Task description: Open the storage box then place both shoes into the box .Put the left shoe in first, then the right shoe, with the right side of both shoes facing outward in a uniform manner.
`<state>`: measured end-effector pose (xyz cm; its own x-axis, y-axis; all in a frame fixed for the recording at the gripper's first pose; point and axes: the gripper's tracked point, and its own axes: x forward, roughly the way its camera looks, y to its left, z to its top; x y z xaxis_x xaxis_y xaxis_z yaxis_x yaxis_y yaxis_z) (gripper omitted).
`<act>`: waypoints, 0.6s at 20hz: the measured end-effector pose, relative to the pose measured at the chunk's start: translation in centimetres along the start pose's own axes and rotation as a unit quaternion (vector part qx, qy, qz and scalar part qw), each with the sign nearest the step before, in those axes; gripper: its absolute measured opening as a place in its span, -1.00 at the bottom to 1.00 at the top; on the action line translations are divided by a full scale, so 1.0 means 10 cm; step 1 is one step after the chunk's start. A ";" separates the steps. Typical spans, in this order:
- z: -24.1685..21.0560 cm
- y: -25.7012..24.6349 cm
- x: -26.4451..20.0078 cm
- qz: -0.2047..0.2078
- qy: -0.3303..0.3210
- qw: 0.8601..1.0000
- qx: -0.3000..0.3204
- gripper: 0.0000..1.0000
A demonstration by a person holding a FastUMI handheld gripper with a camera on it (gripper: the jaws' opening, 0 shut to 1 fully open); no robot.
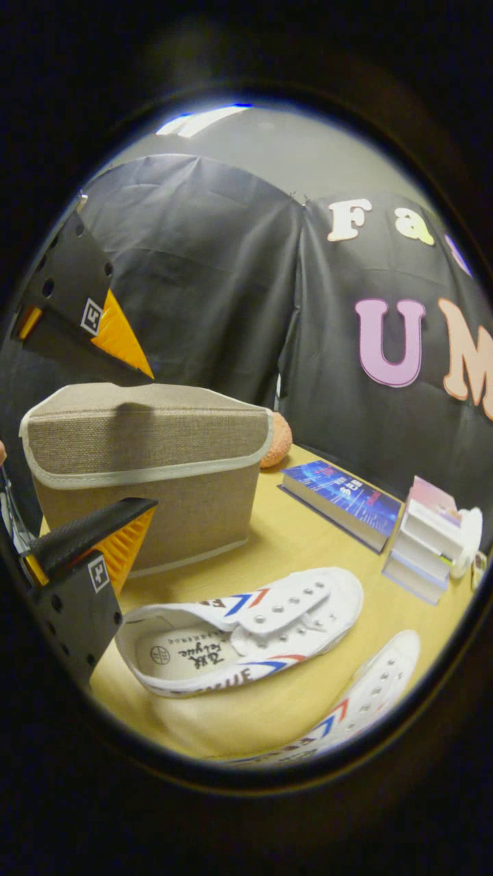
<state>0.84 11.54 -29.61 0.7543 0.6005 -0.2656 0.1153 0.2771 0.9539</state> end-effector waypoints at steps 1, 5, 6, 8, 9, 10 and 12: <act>-0.02 0.02 0.01 0.010 0.003 1.000 0.016 0.98; 0.00 0.14 -0.07 0.037 -0.002 0.998 0.045 0.93; 0.01 0.16 -0.10 0.040 -0.002 0.998 0.048 0.93; 0.02 0.22 -0.16 0.050 -0.001 0.997 0.054 0.93; 0.06 0.25 -0.21 0.053 -0.009 0.997 0.055 0.79; 0.09 0.30 -0.24 0.060 -0.015 0.997 0.055 0.66; 0.08 0.36 -0.30 0.063 -0.007 0.997 0.051 0.39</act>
<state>-0.48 10.11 -25.29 0.7757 0.6149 -0.1420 0.0837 0.1227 0.9889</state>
